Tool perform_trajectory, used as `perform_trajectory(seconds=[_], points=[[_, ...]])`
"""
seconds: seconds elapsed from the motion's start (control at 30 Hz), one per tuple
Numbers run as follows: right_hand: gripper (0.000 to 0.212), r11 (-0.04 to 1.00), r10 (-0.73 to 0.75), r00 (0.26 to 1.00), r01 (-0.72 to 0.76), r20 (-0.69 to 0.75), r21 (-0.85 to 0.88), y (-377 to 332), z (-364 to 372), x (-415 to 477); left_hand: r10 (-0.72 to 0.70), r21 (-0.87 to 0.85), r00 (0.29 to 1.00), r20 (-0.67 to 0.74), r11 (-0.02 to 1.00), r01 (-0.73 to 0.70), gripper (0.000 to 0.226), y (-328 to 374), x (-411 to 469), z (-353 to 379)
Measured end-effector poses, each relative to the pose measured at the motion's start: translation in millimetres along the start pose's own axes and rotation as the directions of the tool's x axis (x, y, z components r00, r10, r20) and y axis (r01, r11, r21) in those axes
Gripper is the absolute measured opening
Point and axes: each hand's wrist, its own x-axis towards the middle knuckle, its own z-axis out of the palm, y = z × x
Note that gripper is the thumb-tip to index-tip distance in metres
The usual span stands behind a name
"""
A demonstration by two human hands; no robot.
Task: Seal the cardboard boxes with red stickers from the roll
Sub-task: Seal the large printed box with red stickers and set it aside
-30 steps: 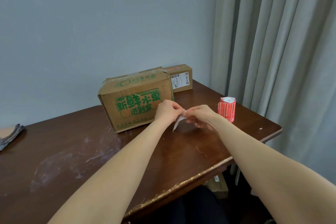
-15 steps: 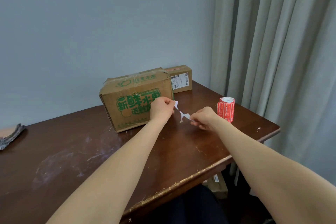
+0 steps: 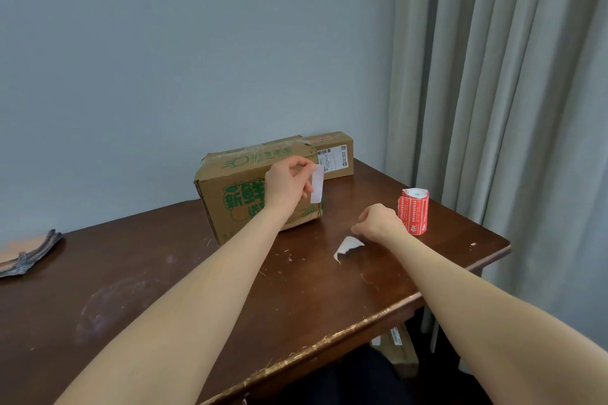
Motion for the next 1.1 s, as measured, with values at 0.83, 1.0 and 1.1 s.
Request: perform_trajectory(seconds=[0.83, 1.0, 1.1], points=[[0.010, 0.474, -0.108, 0.933, -0.254, 0.342, 0.843, -47.1, -33.6, -2.6, 0.072, -0.121, 0.928, 0.366, 0.992, -0.029, 0.021, 1.4, 0.5, -24.1], [0.012, 0.378, -0.061, 0.973, -0.182, 0.221, 0.908, -50.8, -34.1, -1.2, 0.047, -0.079, 0.940, 0.338, 0.997, -0.021, 0.024, -4.0, 0.9, -23.0], [0.011, 0.319, -0.006, 0.987, -0.151, 0.161, 0.936, -53.1, -35.5, 0.3, 0.010, -0.047, 0.963, 0.268, 0.999, 0.003, 0.024, -9.1, 3.8, -24.5]])
